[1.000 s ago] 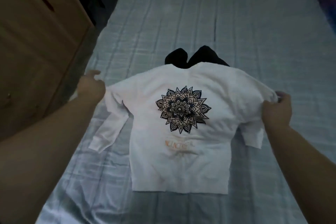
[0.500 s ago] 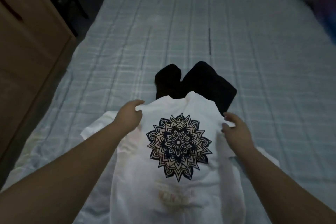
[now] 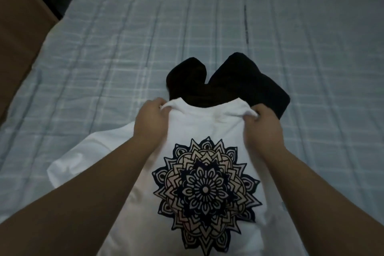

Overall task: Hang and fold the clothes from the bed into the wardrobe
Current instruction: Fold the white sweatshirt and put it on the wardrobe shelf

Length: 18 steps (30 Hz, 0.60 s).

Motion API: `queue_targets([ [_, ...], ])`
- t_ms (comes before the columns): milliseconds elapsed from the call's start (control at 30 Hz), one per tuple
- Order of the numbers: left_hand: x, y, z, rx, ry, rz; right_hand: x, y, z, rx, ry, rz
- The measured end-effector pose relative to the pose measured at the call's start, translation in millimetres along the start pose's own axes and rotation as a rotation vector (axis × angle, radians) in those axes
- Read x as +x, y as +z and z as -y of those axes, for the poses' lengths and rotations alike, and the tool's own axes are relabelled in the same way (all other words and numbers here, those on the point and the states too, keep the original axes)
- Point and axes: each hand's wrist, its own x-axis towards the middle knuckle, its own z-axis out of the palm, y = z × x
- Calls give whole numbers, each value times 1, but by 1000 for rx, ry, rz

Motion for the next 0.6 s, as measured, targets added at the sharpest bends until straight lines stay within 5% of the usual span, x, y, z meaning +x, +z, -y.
queue_targets([
  [167,39,-32,-24,-77,30,-134,36,-16,21,98,-102,-152],
  [400,37,18,-6,-79,-71,139,39,7,-5,117,69,185],
  [500,10,22,-11,-156,-31,103,18,-7,-18,524,167,215],
  [600,-28,6,-22,-255,-36,61,-10,-38,-33,638,156,89],
])
